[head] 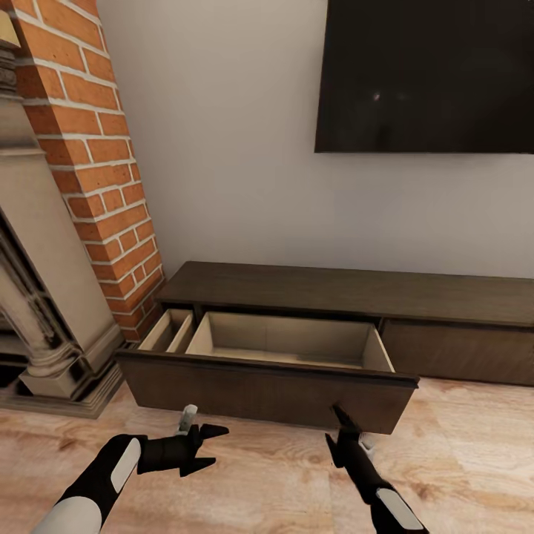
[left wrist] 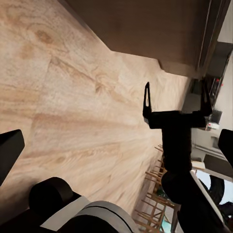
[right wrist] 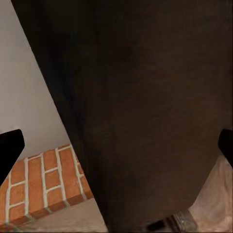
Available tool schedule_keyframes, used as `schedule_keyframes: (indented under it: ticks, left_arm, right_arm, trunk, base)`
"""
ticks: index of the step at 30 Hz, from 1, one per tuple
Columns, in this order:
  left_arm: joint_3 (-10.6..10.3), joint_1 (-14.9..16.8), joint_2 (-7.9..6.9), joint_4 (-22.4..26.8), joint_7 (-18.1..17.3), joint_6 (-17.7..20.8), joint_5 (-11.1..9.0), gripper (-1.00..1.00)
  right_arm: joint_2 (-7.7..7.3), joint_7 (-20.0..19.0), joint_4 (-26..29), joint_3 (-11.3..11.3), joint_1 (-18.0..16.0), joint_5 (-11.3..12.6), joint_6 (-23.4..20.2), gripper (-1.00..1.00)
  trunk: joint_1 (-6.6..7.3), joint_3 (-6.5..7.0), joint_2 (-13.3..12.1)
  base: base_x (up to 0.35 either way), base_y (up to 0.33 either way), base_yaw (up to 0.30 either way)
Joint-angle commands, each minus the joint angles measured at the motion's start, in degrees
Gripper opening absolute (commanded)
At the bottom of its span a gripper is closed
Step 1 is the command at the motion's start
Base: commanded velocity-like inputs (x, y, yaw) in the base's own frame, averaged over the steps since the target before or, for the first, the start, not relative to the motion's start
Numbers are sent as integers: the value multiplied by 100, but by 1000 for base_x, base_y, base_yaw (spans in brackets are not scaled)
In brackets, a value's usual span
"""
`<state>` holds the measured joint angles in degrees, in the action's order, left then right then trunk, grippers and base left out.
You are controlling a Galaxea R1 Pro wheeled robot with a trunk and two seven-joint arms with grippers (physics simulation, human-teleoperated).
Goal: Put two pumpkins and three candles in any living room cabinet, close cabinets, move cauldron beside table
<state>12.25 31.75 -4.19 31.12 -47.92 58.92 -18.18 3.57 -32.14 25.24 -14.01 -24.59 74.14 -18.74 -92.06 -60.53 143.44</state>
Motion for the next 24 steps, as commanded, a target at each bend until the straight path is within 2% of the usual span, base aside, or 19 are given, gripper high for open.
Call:
schedule_keyframes:
  ticks: [1,4,6,8,9,11,15,18,19,20,21,24]
  left_arm:
    - [-1,2,-13,5,-3,18,2,100]
    - [-14,6,-129,10,2,49,19,100]
    - [-35,3,-192,-4,26,36,40,100]
    - [-63,-3,-246,-43,98,7,52,100]
    - [-77,-10,-260,-56,219,-9,68,100]
    - [-82,-22,-262,-69,518,-21,99,100]
    - [-77,-33,-239,-86,1097,-136,106,100]
    - [-50,-36,-205,-486,1642,-715,66,100]
    - [-43,-36,-202,-589,1701,-829,63,100]
    - [-26,-37,-195,-875,1822,-1171,54,100]
    - [-21,-37,-192,-1009,1863,-1354,47,100]
    - [-18,-37,-170,-1220,1934,-1637,47,100]
  right_arm:
    - [-2,245,6,20,-1,1,-224,100]
    - [-34,805,13,78,37,-15,-697,100]
    - [-162,953,11,137,64,-121,-823,100]
    - [-343,1012,-14,268,147,-407,-879,100]
    - [-448,1016,-25,363,260,-681,-904,100]
    - [-524,1008,-36,420,434,-1002,-909,100]
    - [-563,1002,-42,443,681,-1210,-905,100]
    - [-568,1020,-60,455,767,-1258,-865,100]
    - [-566,1032,-75,454,773,-1263,-859,100]
    - [-563,1056,-140,461,785,-1271,-854,100]
    - [-561,1069,-190,467,788,-1276,-851,100]
    - [-558,1093,-313,474,795,-1282,-836,100]
  trunk:
    - [0,0,0]
    - [8,66,-4]
    - [13,111,-7]
    - [18,155,-9]
    - [21,177,-11]
    - [26,222,-13]
    - [36,310,-19]
    - [83,368,-100]
    - [105,386,-140]
    - [127,404,-180]
    - [149,422,-221]
    - [214,476,-341]
  base:
    - [-3,0,0]
    - [-1,0,0]
    - [0,0,0]
    - [0,0,0]
    - [0,0,0]
    - [0,0,0]
    - [0,0,0]
    - [0,0,0]
    - [0,0,0]
    - [0,0,0]
    - [0,0,0]
    - [0,0,0]
